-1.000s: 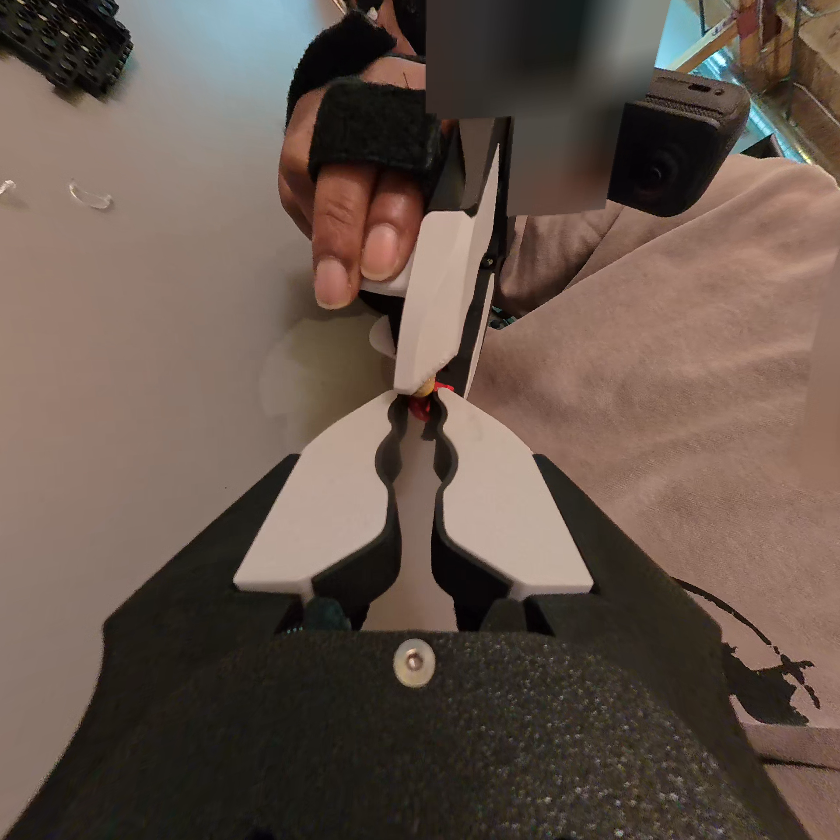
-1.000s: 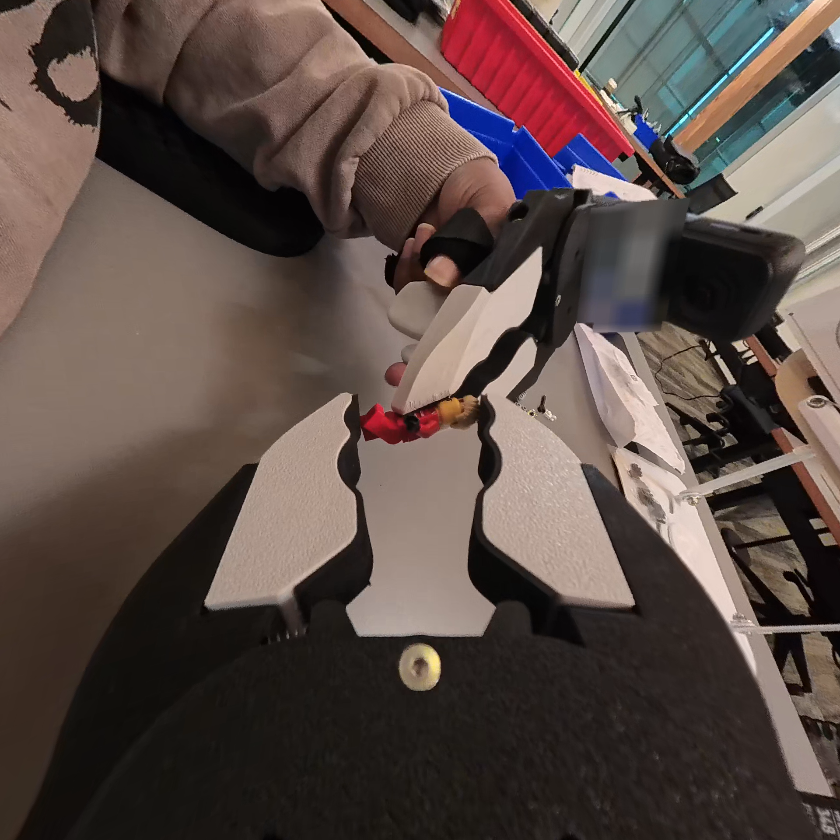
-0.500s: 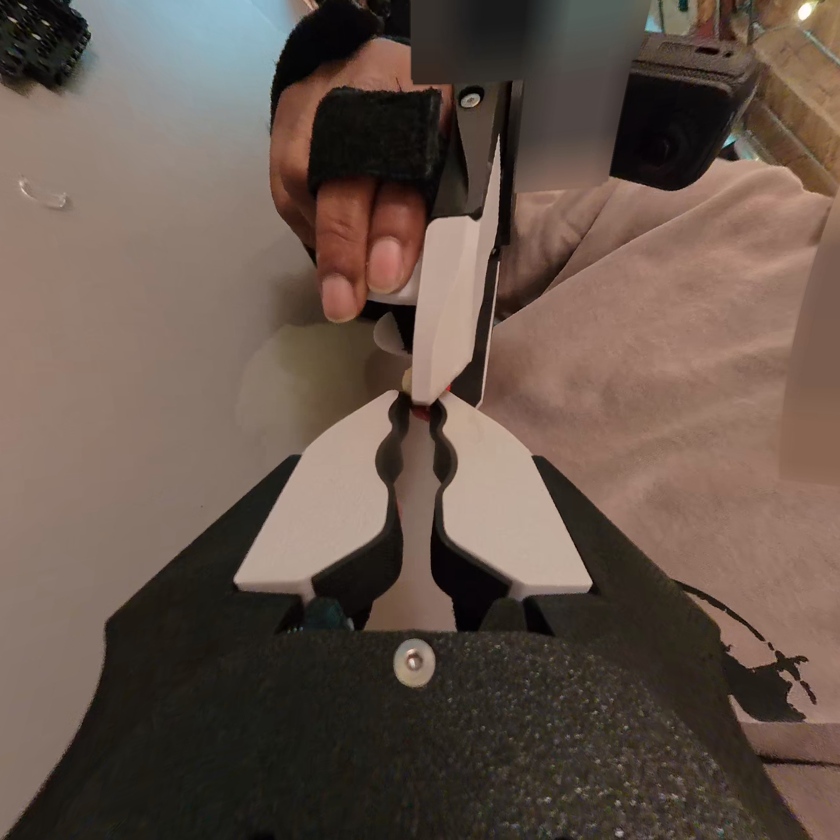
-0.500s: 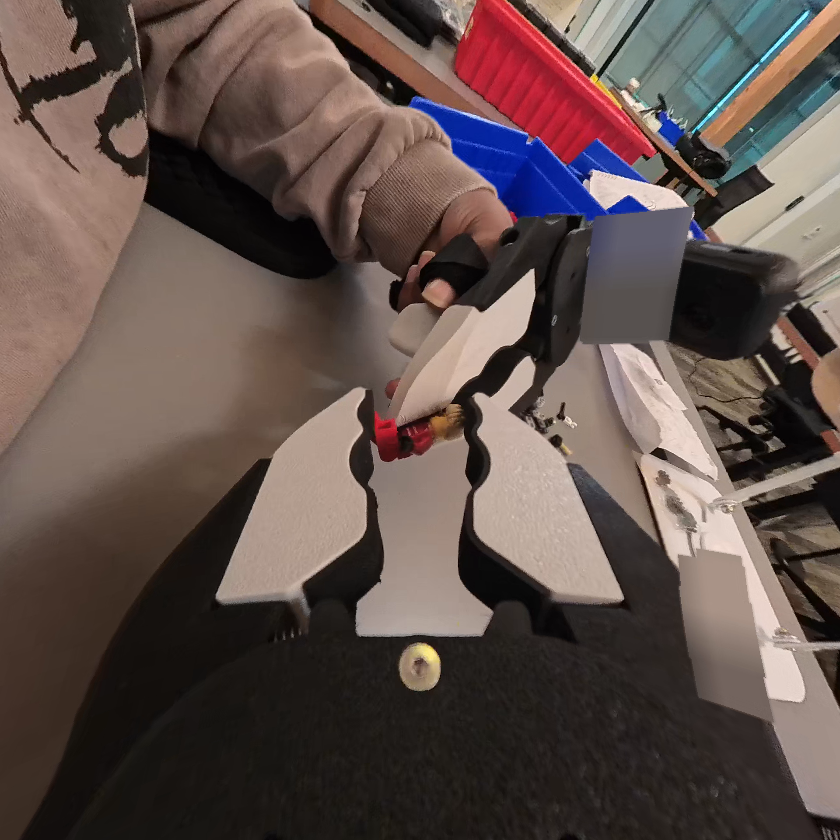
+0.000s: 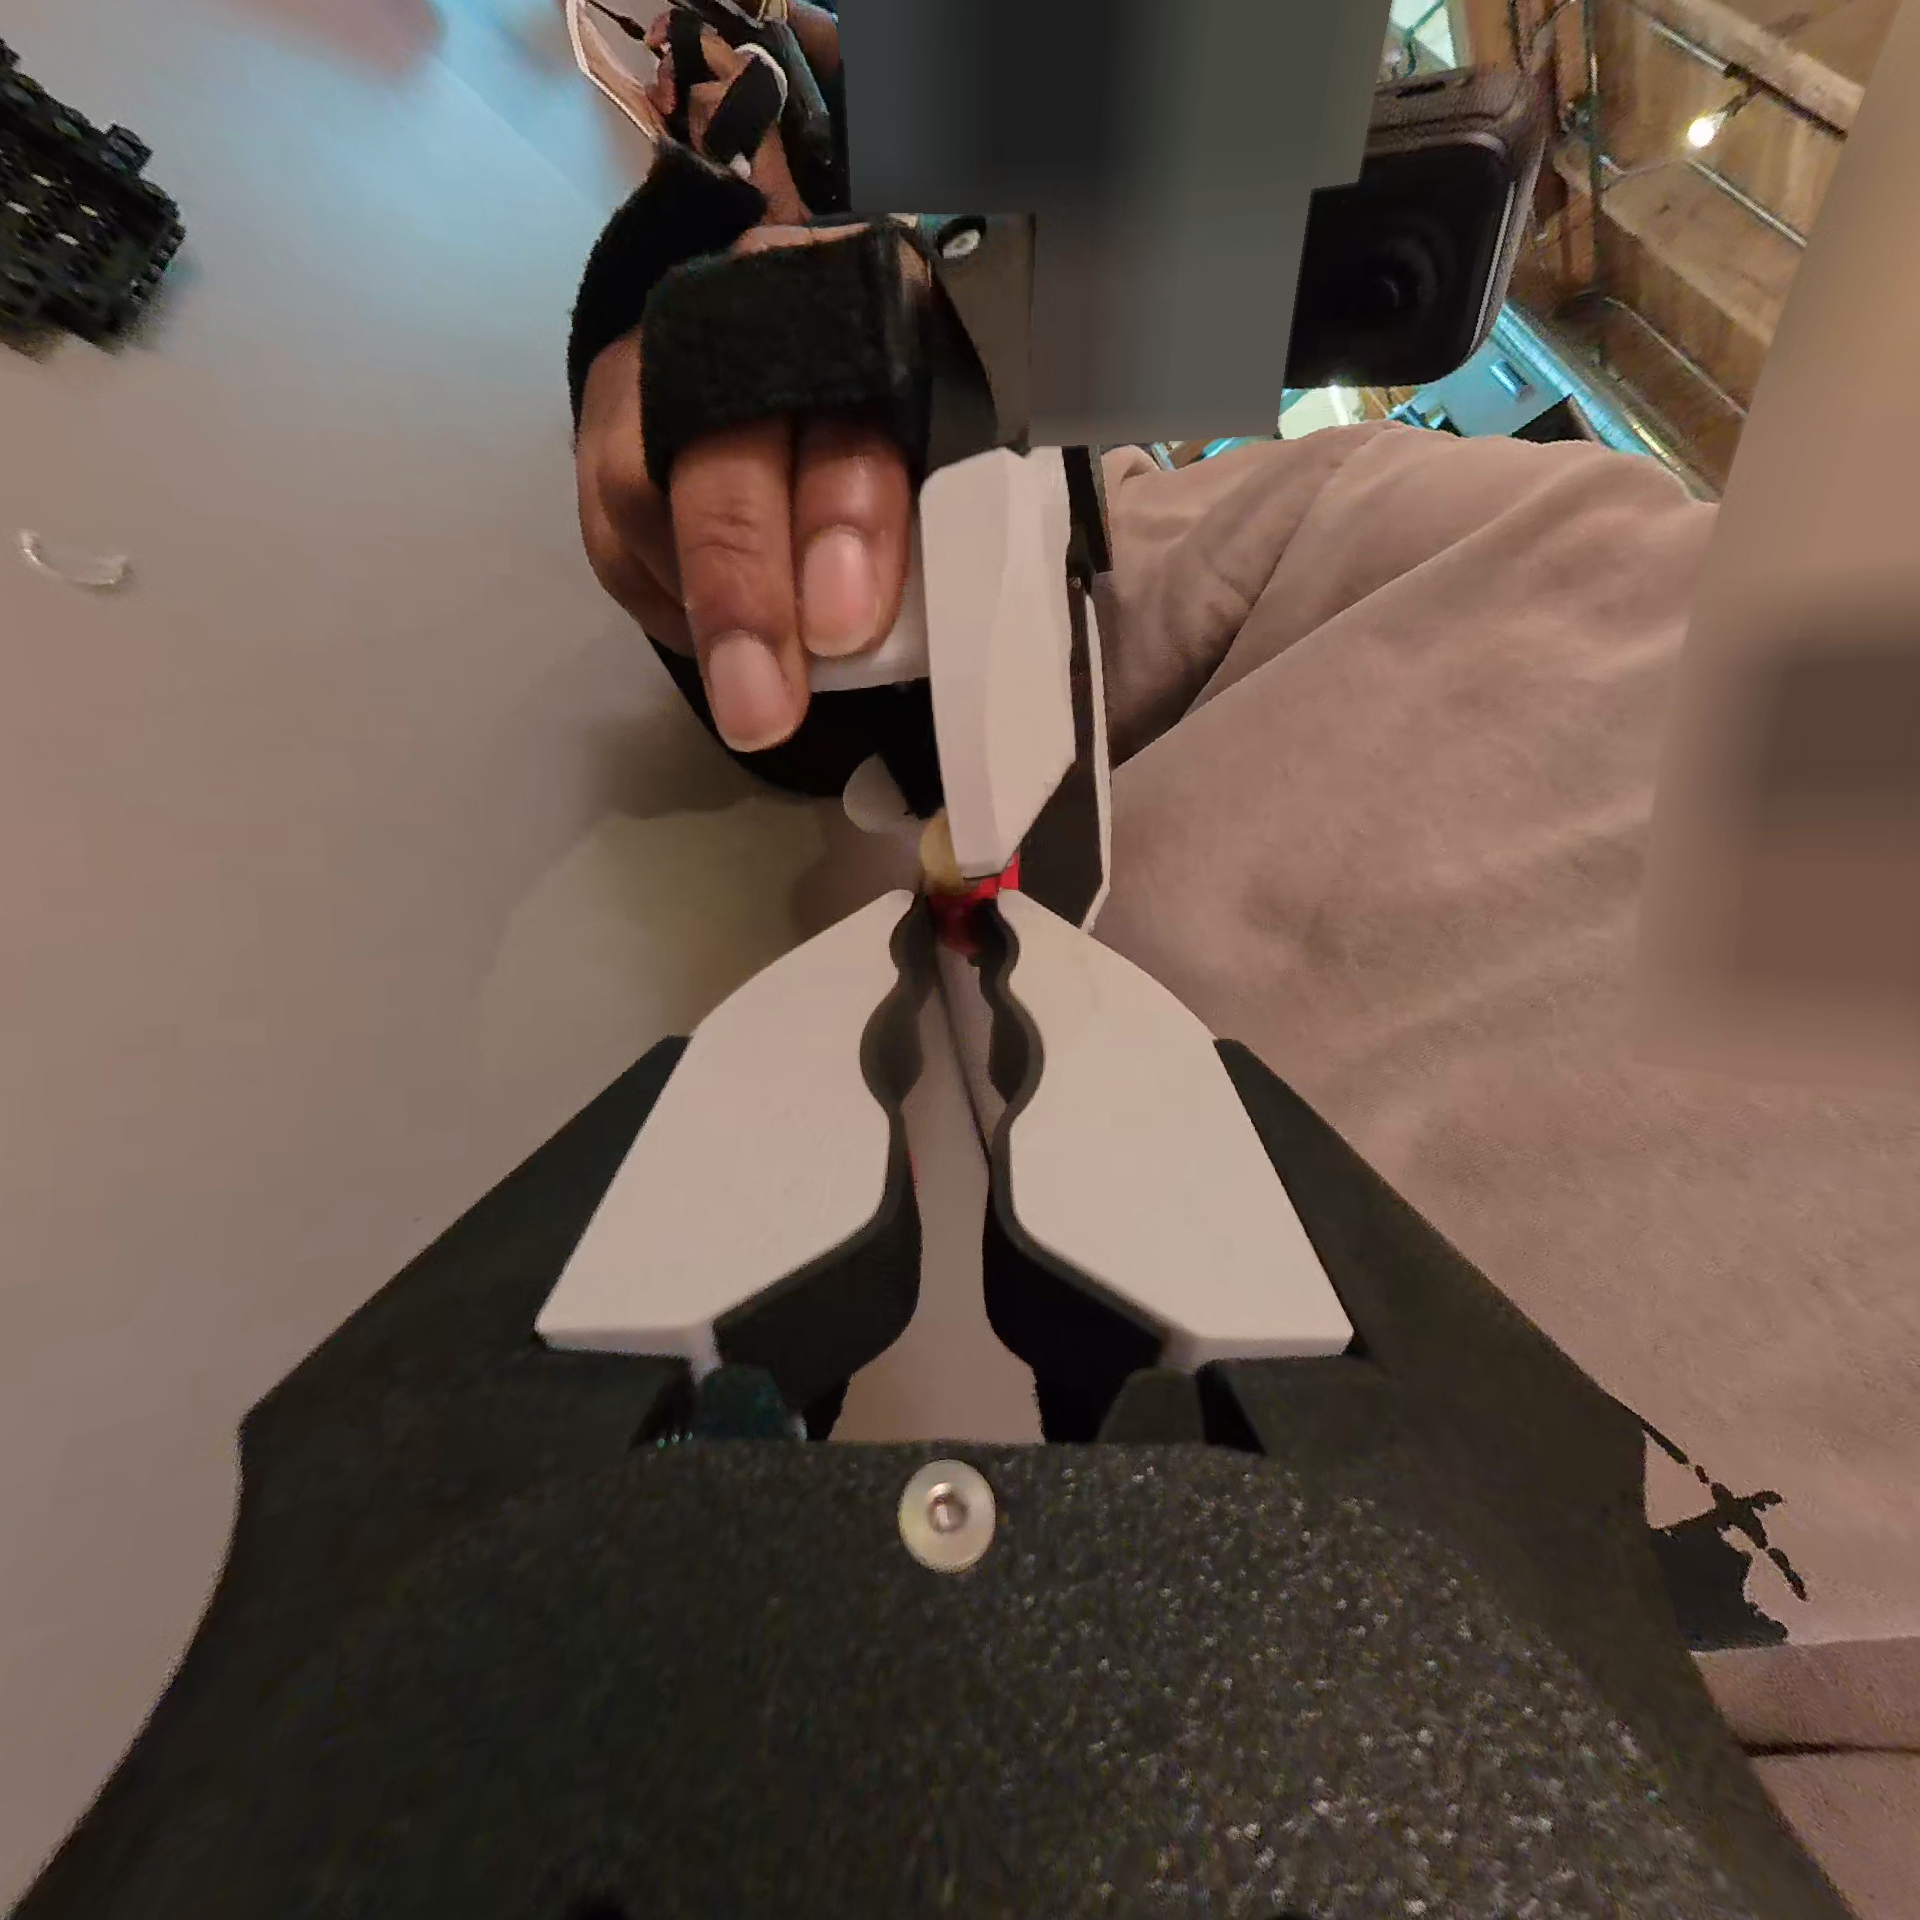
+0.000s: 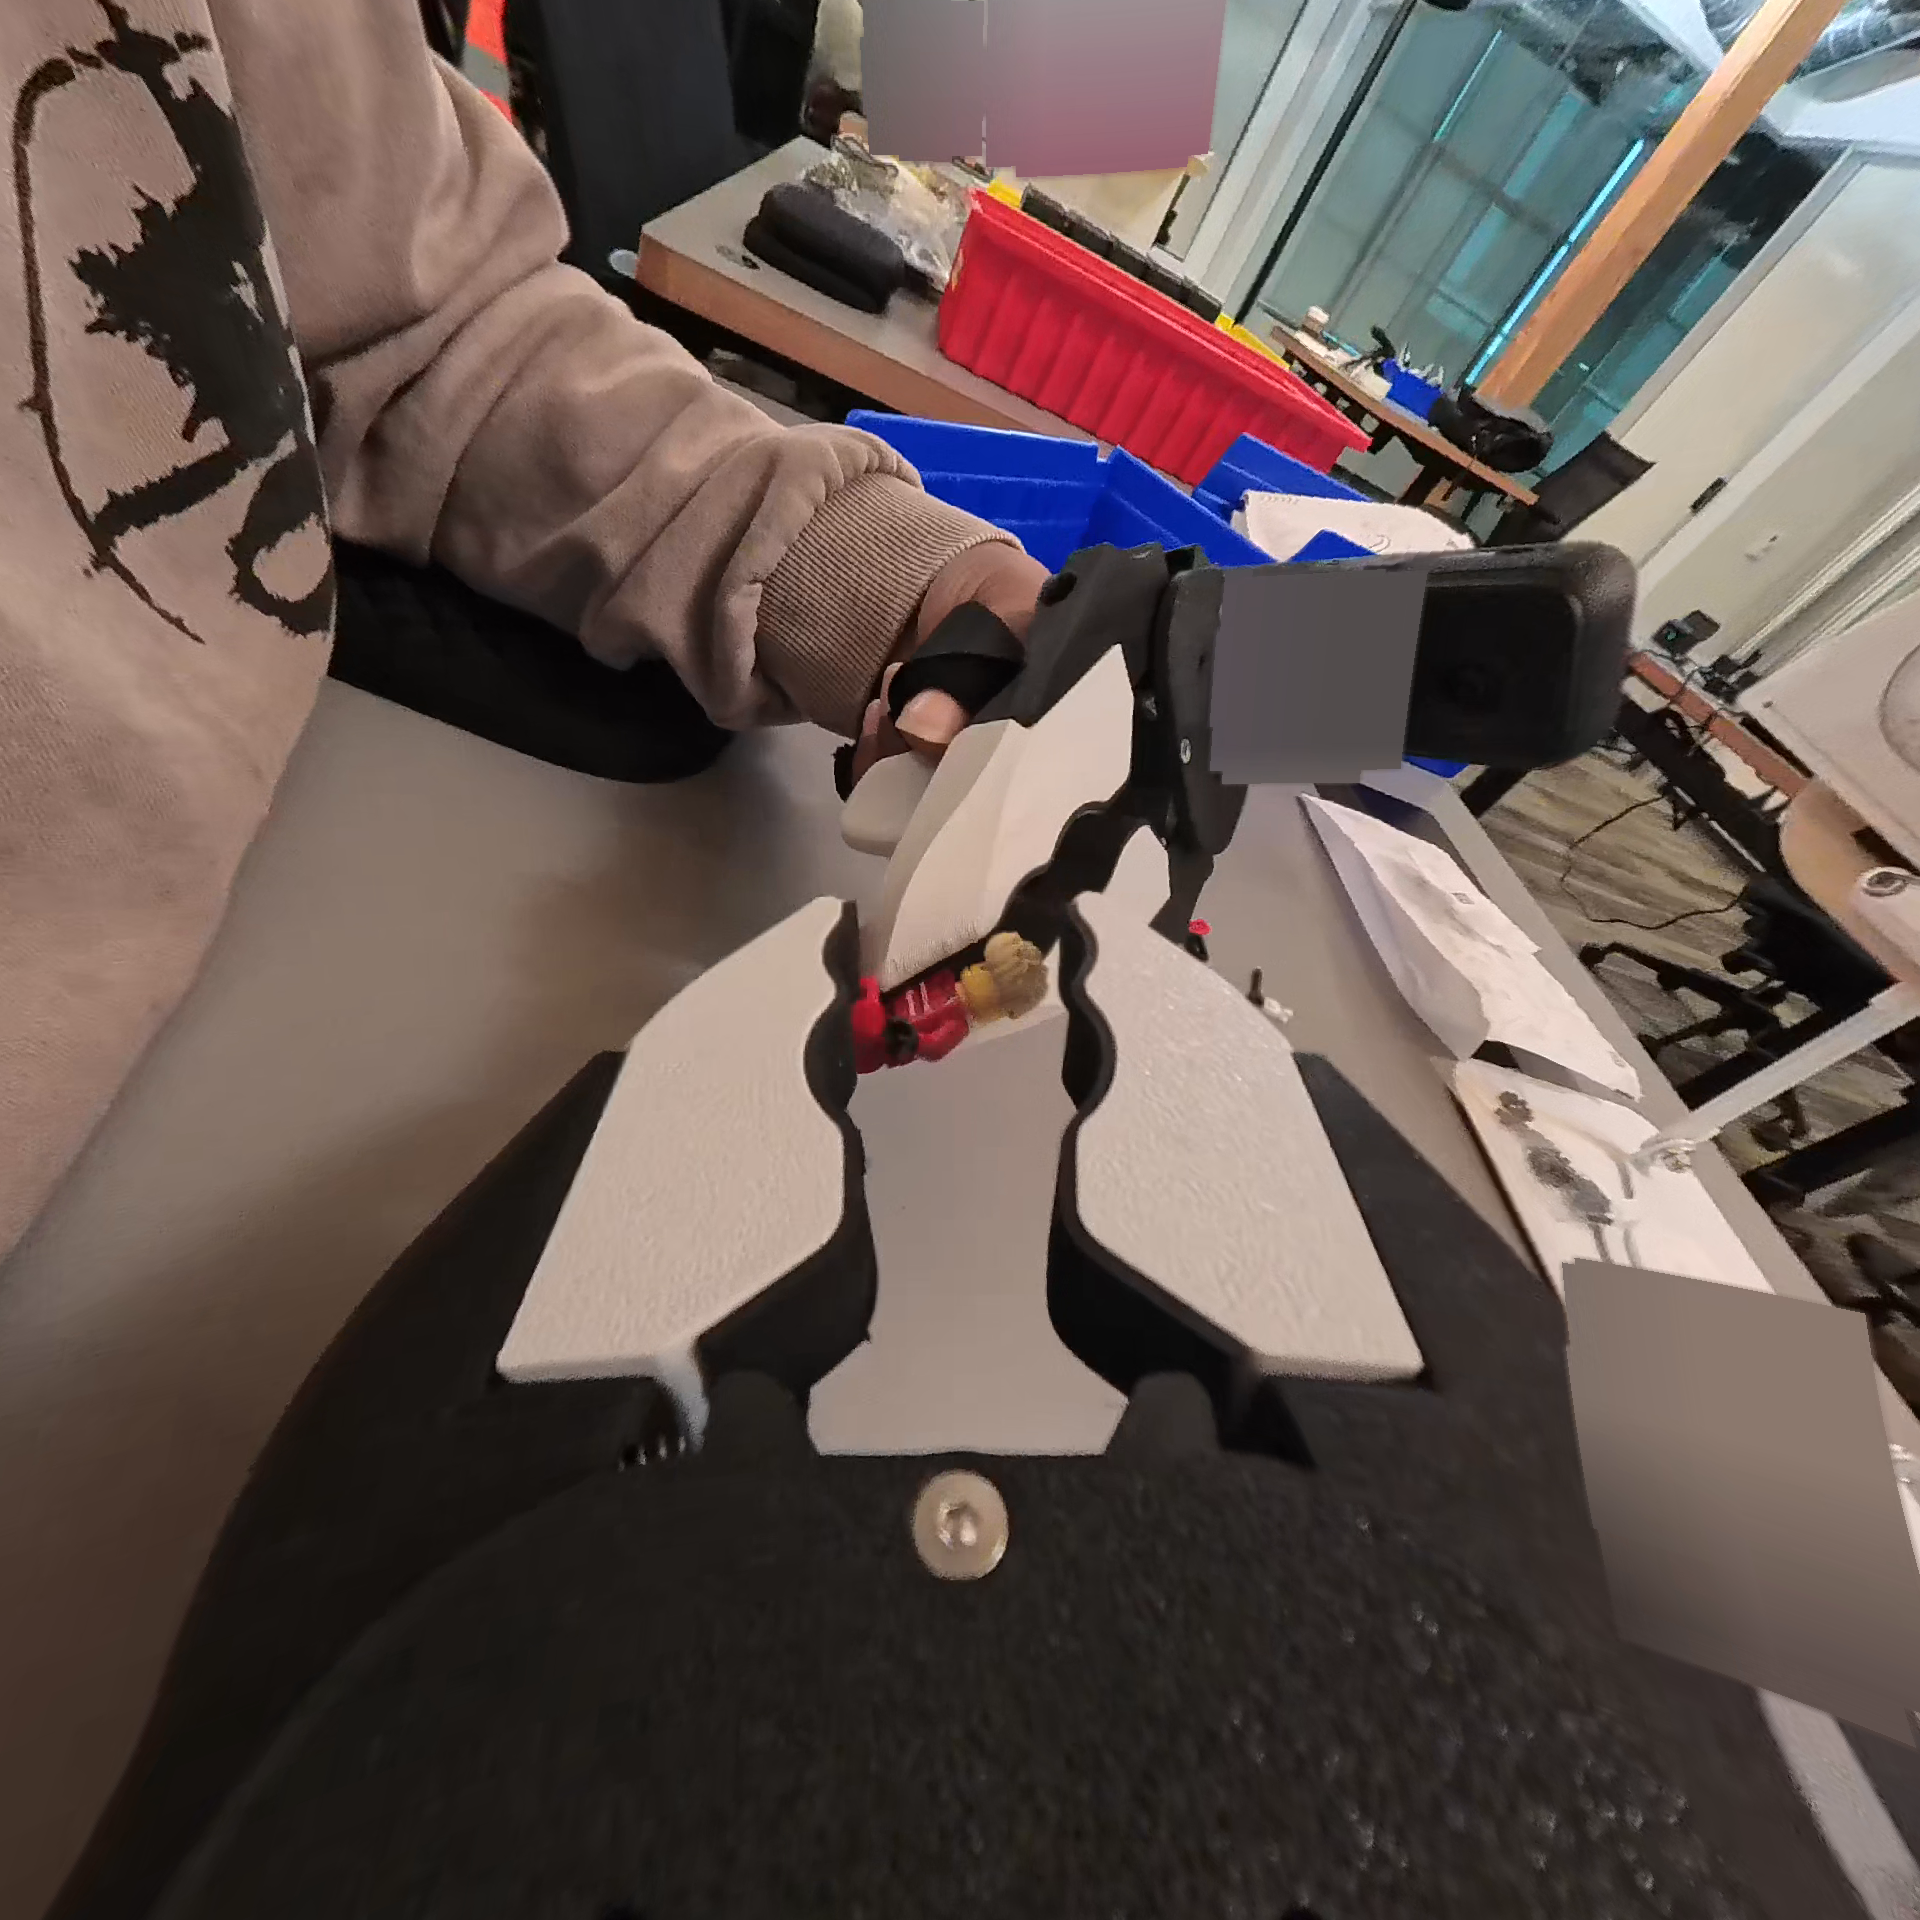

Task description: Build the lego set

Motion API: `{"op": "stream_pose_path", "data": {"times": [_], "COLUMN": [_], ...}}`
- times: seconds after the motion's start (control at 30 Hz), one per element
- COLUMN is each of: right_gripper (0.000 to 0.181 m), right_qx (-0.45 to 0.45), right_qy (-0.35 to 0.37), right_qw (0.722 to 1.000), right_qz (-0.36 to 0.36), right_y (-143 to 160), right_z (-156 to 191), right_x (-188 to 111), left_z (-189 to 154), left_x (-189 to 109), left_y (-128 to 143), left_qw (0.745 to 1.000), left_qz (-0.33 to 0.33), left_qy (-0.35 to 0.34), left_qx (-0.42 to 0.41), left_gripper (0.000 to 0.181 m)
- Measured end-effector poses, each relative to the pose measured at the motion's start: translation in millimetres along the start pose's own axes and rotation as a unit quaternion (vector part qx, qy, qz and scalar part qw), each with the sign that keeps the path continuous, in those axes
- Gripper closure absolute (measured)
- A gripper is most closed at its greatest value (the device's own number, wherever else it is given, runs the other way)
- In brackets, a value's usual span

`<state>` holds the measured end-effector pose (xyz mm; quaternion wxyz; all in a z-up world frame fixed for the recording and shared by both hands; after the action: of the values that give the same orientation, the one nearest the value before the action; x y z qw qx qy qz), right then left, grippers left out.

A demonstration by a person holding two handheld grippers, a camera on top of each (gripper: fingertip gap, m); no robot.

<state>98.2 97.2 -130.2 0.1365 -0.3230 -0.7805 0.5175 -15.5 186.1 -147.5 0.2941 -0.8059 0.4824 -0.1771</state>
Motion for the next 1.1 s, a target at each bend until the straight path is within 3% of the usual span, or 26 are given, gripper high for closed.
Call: {"op": "stream_pose_path", "data": {"times": [0.3, 0.6, 0.77, 0.97, 1.1], "right_gripper": [0.123, 0.152, 0.166, 0.173, 0.174], "right_qx": [0.144, 0.311, 0.325, 0.322, 0.322], "right_qy": [-0.037, -0.076, -0.089, -0.092, -0.073], "right_qw": [0.989, 0.94, 0.928, 0.931, 0.937], "right_qz": [-0.02, 0.118, 0.16, 0.145, 0.112], "right_y": [-0.7, 31.1, 41.5, 40.6, 36.8], "right_z": [-14.8, -30.3, -25.4, -24.0, -31.1], "right_x": [-8.4, -5.5, 0.0, 0.7, -3.8], "left_z": [2.2, 9.8, 7.2, 2.8, -2.5], "left_x": [-4.0, -3.0, -1.3, -1.7, -3.9], "left_y": [0.4, 2.4, 0.8, -0.8, -6.8], "left_qw": [1.0, 0.979, 0.97, 0.965, 0.962], "left_qz": [-0.009, 0.06, 0.073, 0.075, 0.039], "left_qy": [-0.016, -0.187, -0.217, -0.229, -0.234], "left_qx": [0.007, 0.056, 0.08, 0.1, 0.136], "left_gripper": [0.173, 0.173, 0.173, 0.173, 0.174]}}
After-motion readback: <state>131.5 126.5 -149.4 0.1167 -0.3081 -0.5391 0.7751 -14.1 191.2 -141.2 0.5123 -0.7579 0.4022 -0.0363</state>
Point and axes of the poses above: each gripper's, where its closed fingertips meet, x out along the fingers, y out of its underside, z = x × y across the jaws, the point moved 9 cm from there along -x, back along the fingers, and after that the axes turned 13 degrees about y, right-handed, at the moved point
